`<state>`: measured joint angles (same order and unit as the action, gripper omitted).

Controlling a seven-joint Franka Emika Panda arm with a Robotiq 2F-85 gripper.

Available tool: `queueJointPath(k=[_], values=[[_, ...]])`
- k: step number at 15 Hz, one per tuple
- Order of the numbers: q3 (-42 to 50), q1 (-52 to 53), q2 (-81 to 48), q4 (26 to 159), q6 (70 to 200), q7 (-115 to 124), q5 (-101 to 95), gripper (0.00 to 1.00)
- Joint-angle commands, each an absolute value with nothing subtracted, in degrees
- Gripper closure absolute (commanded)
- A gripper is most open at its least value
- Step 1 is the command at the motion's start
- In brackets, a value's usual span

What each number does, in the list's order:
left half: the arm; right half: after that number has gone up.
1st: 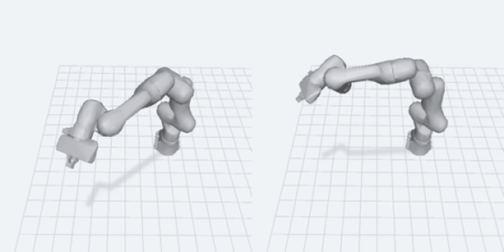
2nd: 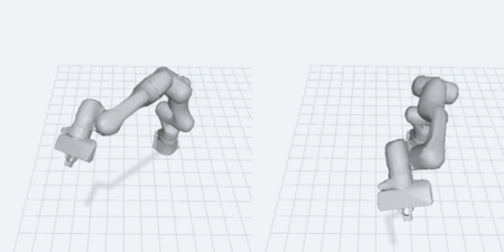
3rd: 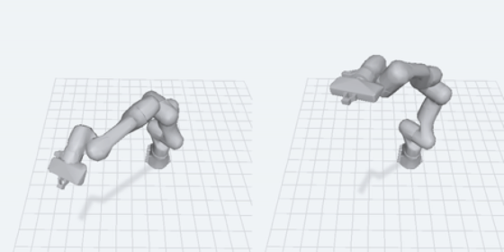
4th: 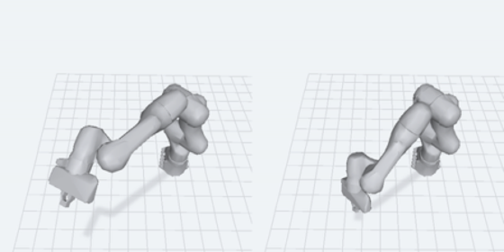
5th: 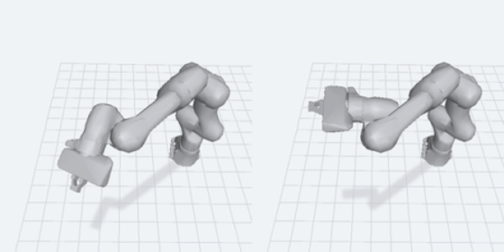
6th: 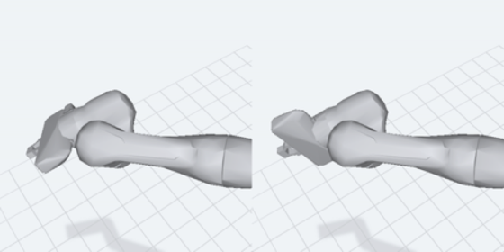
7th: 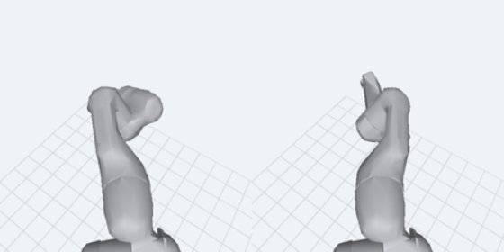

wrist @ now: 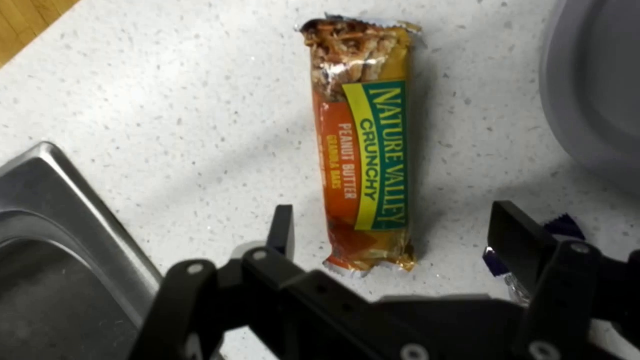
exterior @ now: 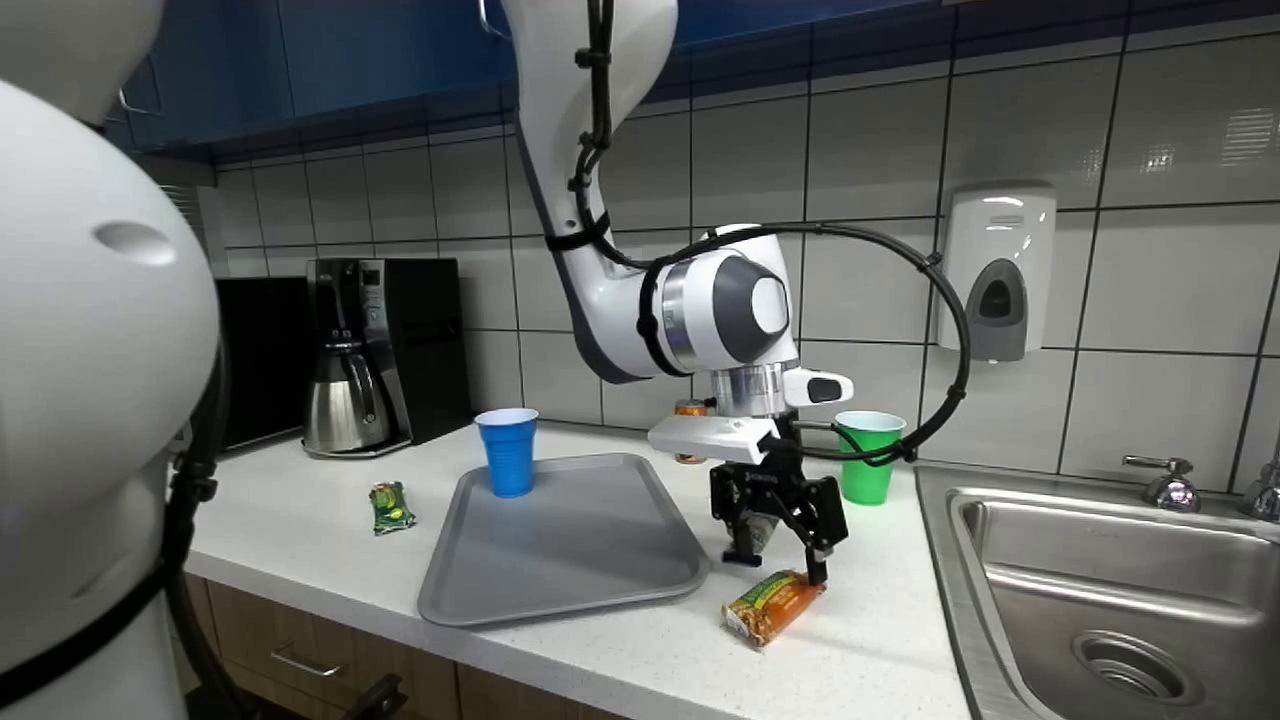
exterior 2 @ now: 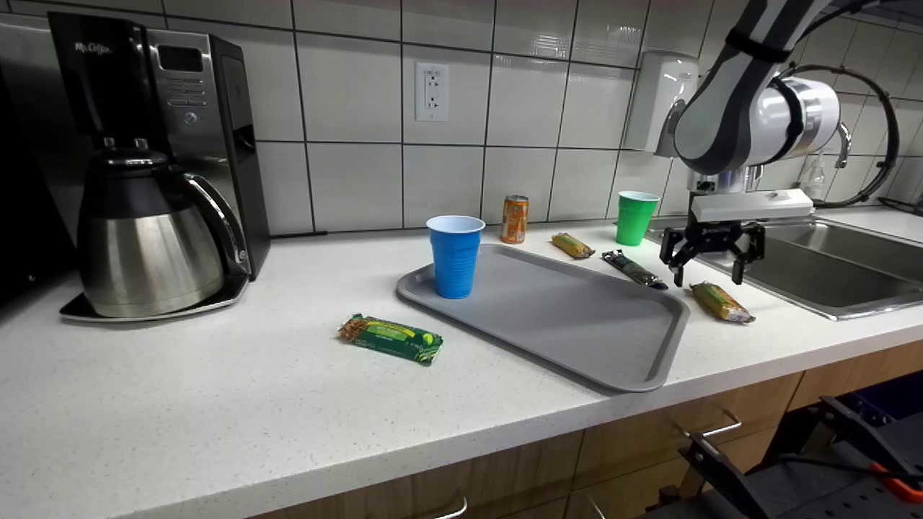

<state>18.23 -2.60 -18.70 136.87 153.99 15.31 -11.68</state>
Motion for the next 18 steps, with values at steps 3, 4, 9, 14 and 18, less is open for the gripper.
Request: queueJointPath(k=[3,4,9,14,18], values=[[17.63,-1.18,-13.92,138.83,154.59,16.80,-13.01,0.00],[17.33,-0.88,-13.26,138.98,154.50,16.80,-13.02,0.00],[14.76,-0.01,-10.25,140.02,154.58,16.31,-12.27,0.00],[11.02,0.84,-6.99,141.48,154.41,16.27,-11.49,0.00],[8.21,1.91,-4.33,142.96,154.08,17.49,-11.89,0.00]])
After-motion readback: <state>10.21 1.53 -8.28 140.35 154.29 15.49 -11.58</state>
